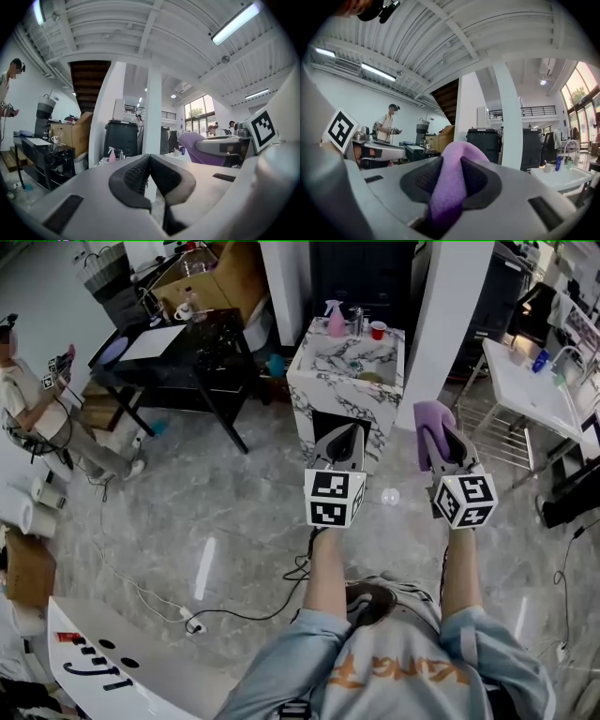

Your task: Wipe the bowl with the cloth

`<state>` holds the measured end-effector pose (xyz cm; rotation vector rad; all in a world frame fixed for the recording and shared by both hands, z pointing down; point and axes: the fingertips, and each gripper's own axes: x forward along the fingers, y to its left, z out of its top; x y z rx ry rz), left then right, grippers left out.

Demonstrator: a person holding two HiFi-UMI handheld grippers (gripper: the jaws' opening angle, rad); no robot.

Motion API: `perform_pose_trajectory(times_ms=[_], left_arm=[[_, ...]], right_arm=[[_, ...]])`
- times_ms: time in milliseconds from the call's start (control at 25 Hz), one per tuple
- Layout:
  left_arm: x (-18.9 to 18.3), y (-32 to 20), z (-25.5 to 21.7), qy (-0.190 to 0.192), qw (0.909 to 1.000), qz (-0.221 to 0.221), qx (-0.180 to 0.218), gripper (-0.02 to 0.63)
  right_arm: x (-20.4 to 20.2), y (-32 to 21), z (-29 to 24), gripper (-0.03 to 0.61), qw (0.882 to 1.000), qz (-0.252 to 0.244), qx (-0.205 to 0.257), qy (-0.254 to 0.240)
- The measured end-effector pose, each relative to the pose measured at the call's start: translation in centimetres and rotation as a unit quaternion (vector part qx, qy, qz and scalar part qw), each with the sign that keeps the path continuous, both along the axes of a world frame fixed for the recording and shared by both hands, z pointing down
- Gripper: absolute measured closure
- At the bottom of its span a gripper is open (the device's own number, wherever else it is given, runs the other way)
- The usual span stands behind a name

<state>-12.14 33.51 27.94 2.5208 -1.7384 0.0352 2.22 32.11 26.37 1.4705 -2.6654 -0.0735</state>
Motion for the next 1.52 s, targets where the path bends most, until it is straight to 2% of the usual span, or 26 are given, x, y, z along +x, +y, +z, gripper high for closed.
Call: perform_pose_trajectory(times_ms=[480, 680, 880, 1040, 1200, 1520], left_arm=[[0.7, -3.5, 0.7, 0.013, 0.9999, 0.009, 0.0, 0.592], [-1.0, -6.1, 0.3, 0.009, 0.9998, -0.018, 0.002, 0.592], [-2.5, -9.5, 0.2, -0.015, 0.9992, -0.038, -0.005, 0.593], [-2.6, -13.7, 2.0, -0.034, 0.9979, -0.049, -0.025, 0.594], [-2.1, -18.2, 4.1, -0.052, 0.9954, -0.049, -0.064, 0.592], [1.3, -29.0, 11.3, -0.044, 0.9879, -0.032, -0.145, 0.592]], right_arm=[[2.4, -3.4, 0.3, 0.453, 1.0, 0.022, -0.009, -0.002], [2.0, -6.7, 0.5, 0.453, 1.0, 0.009, -0.013, -0.016], [0.2, -11.2, 1.3, 0.453, 0.999, -0.011, -0.024, -0.046], [0.0, -16.4, 2.9, 0.453, 0.997, -0.022, -0.035, -0.059], [2.2, -22.1, 4.9, 0.453, 0.995, 0.008, -0.061, -0.083], [5.1, -33.5, 12.1, 0.453, 0.986, 0.004, -0.139, -0.097]])
